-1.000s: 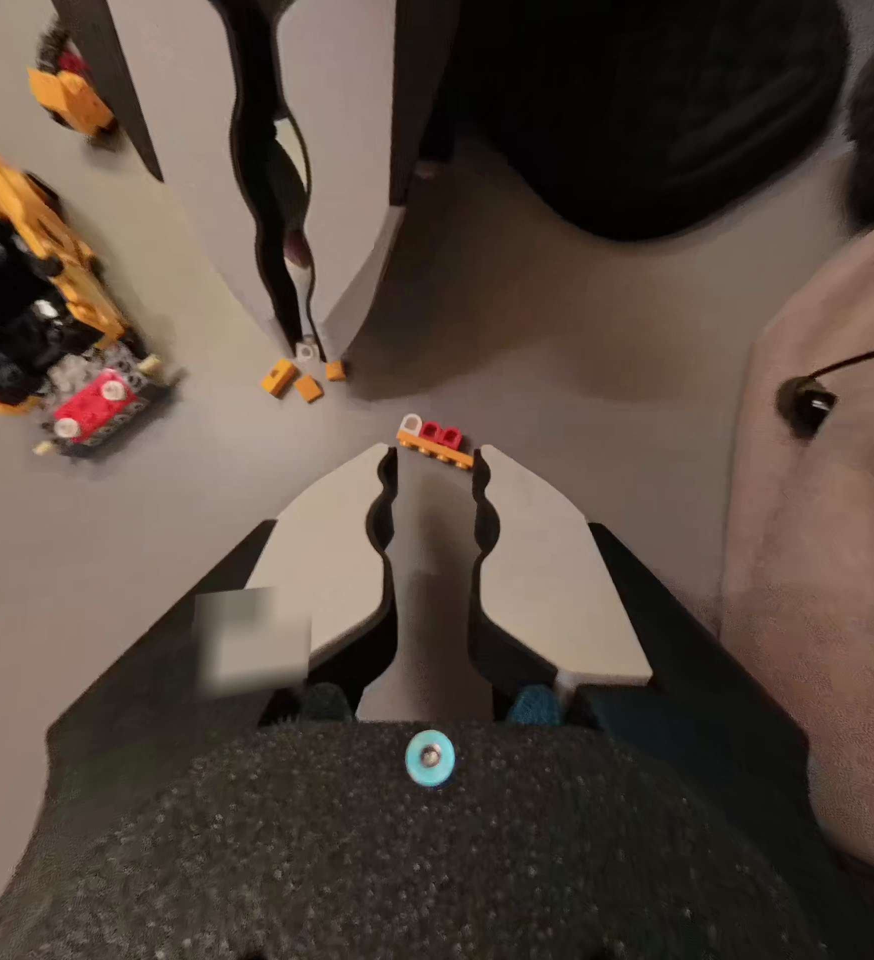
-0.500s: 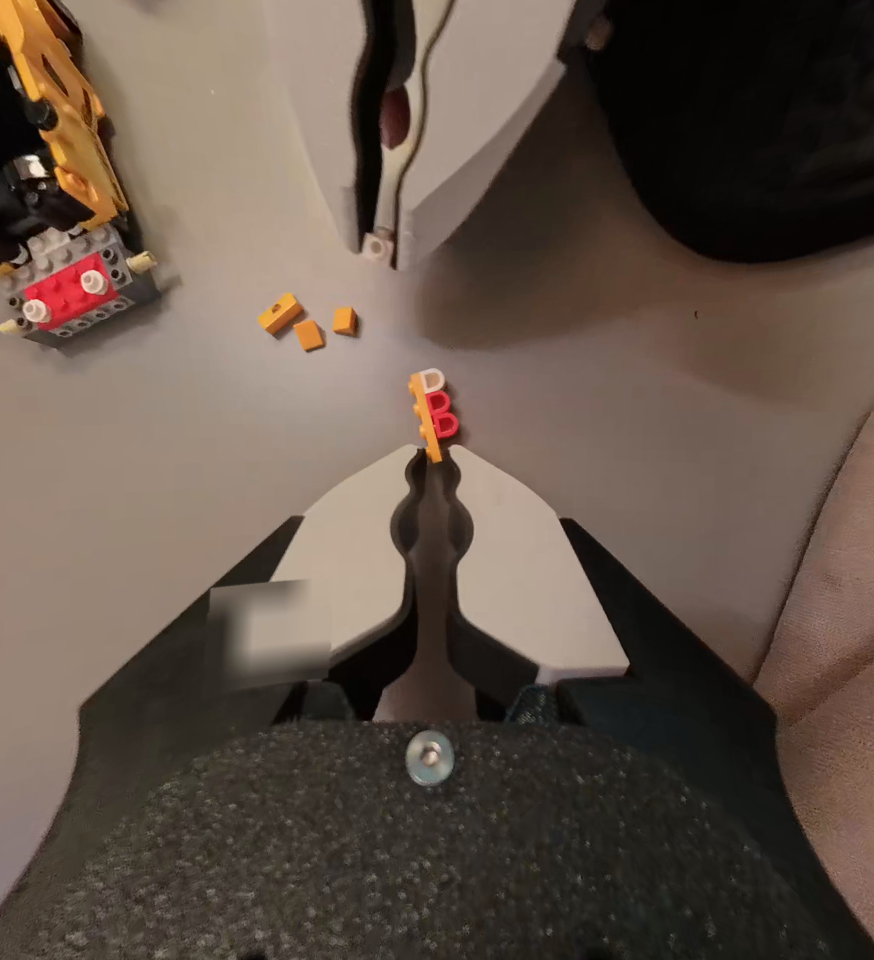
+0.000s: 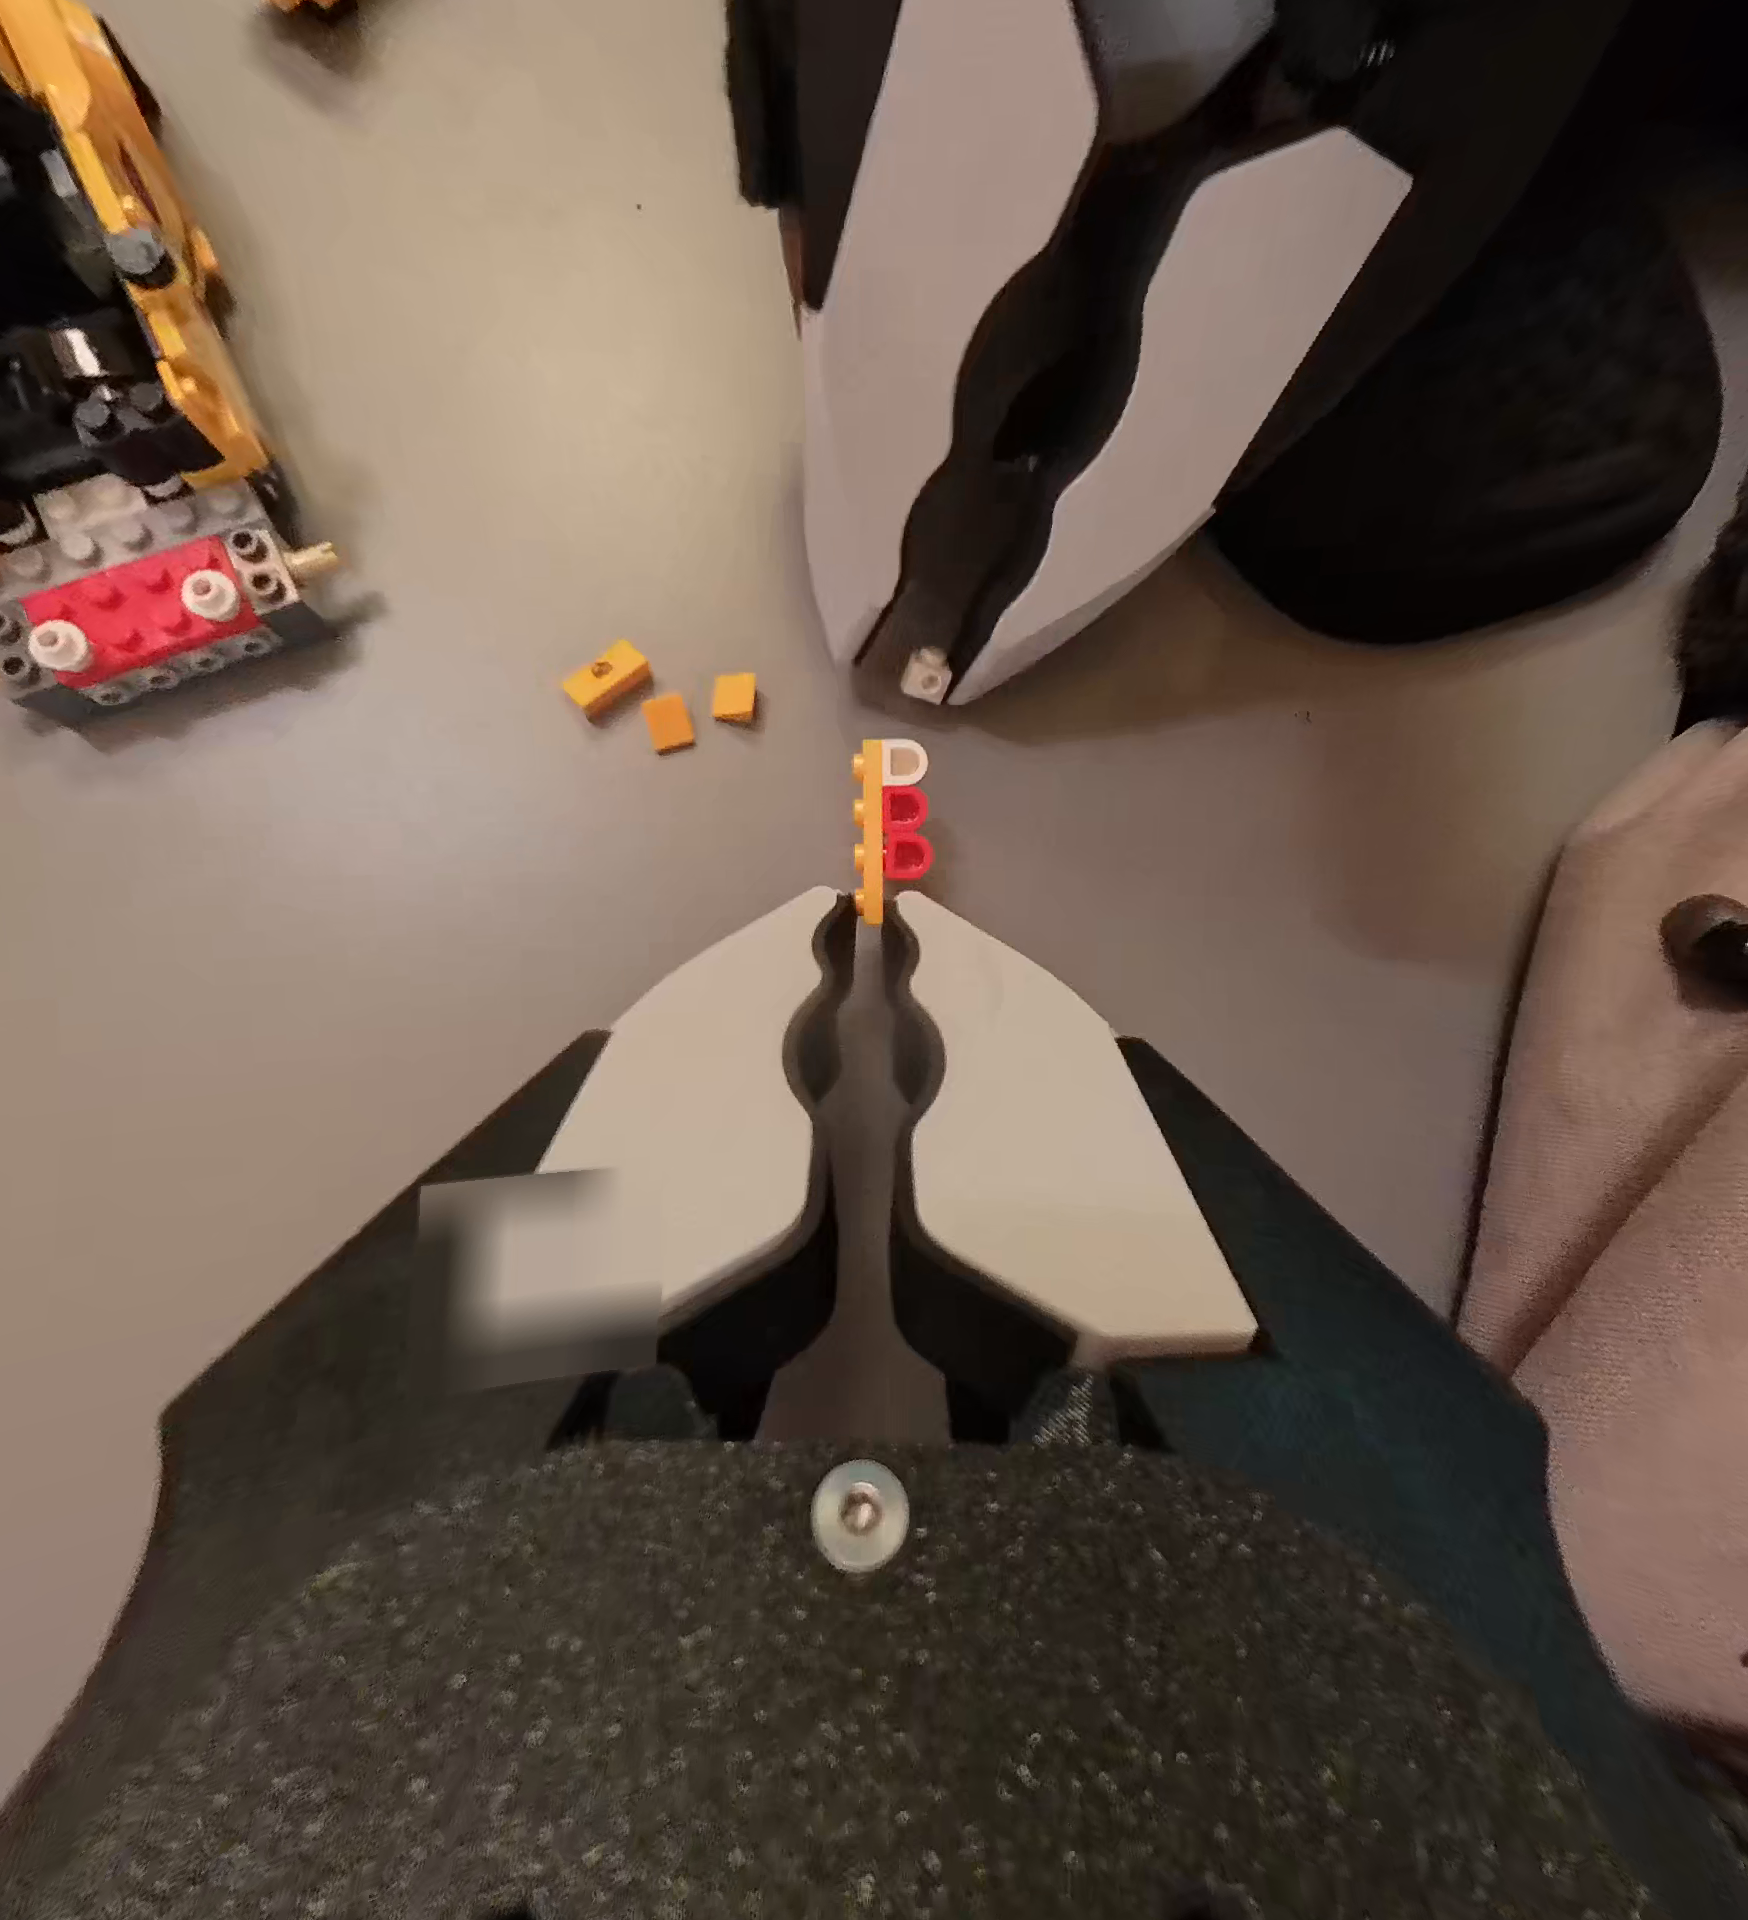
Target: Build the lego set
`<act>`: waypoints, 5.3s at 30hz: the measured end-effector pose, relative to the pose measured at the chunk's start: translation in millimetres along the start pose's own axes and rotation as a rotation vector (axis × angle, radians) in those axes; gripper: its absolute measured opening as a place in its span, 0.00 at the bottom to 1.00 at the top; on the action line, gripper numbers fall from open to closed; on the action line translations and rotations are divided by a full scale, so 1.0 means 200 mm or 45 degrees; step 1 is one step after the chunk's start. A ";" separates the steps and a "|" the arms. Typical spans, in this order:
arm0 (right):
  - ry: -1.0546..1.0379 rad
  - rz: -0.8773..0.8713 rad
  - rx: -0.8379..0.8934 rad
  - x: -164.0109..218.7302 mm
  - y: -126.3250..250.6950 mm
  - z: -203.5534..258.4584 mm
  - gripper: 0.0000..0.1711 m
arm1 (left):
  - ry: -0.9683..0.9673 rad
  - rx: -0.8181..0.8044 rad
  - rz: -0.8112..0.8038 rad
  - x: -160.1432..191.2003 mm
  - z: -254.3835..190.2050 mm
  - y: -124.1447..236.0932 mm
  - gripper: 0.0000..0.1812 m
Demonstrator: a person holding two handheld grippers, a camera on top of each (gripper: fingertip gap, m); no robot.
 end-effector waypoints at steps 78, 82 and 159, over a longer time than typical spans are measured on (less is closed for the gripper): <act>-0.942 -0.480 -0.687 -0.14 0.04 -0.12 0.07 | -0.479 -0.174 -0.371 0.00 0.01 0.14 0.03; -0.615 -0.345 -0.334 -0.09 0.08 -0.10 0.12 | -0.271 0.112 -0.249 0.05 0.07 0.07 0.03; -0.095 0.085 -0.349 -0.12 -0.01 -0.02 0.13 | -0.568 0.163 -0.192 0.05 0.11 -0.03 0.20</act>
Point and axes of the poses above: each gripper's, where its closed fingertips meet, y back along the fingers, x out of its underside, z = x × y across the jaws, the point moved 6 cm from there along y, back along the fingers, and after that the axes turned 7 degrees about z, right-handed, at the moved point
